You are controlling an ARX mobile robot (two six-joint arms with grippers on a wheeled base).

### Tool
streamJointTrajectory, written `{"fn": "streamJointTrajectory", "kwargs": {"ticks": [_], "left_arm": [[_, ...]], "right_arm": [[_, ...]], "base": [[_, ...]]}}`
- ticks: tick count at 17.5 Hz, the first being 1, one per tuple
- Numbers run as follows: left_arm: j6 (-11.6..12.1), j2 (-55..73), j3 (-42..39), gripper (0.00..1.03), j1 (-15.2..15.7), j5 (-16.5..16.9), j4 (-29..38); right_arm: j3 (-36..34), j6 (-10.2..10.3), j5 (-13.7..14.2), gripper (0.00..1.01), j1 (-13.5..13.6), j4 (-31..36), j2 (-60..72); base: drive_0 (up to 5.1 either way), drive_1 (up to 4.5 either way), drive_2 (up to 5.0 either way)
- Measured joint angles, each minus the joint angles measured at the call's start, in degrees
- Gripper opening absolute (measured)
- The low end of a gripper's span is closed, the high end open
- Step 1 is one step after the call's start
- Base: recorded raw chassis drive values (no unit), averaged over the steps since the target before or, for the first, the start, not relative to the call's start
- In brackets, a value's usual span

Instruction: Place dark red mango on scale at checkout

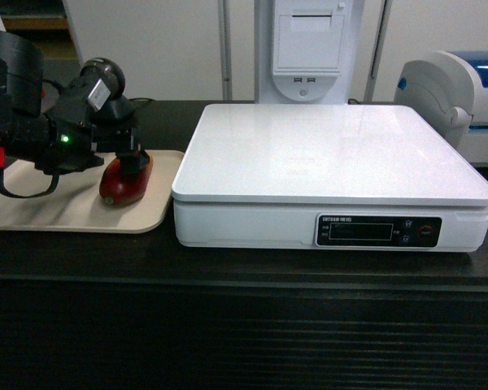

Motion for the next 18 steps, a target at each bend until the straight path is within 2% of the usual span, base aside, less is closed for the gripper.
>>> {"fn": "streamJointTrajectory", "kwargs": {"ticks": [6, 10, 13, 18], "left_arm": [[0.3, 4.4, 6.8, 0.98, -0.2, -1.1, -5.8], [0.7, 5.4, 7.6, 0.97, -0.5, -1.4, -8.7], [1.4, 5.4, 8.0, 0.71, -0.5, -1.4, -8.9], [2.0, 2.7, 5.6, 0.67, -0.5, -2.2, -8.4]], "right_arm": [[0.0, 0.0, 0.0, 0.98, 0.0, 0.0, 0.0], [0.0, 0.0, 0.0, 0.98, 0.0, 0.0, 0.0], [0.0, 0.0, 0.0, 0.98, 0.0, 0.0, 0.0], [0.0, 0.0, 0.0, 0.98, 0.0, 0.0, 0.0]], "base": [[0.0, 0.0, 0.0], [0.0, 0.0, 0.0], [0.0, 0.0, 0.0], [0.0, 0.0, 0.0]]}}
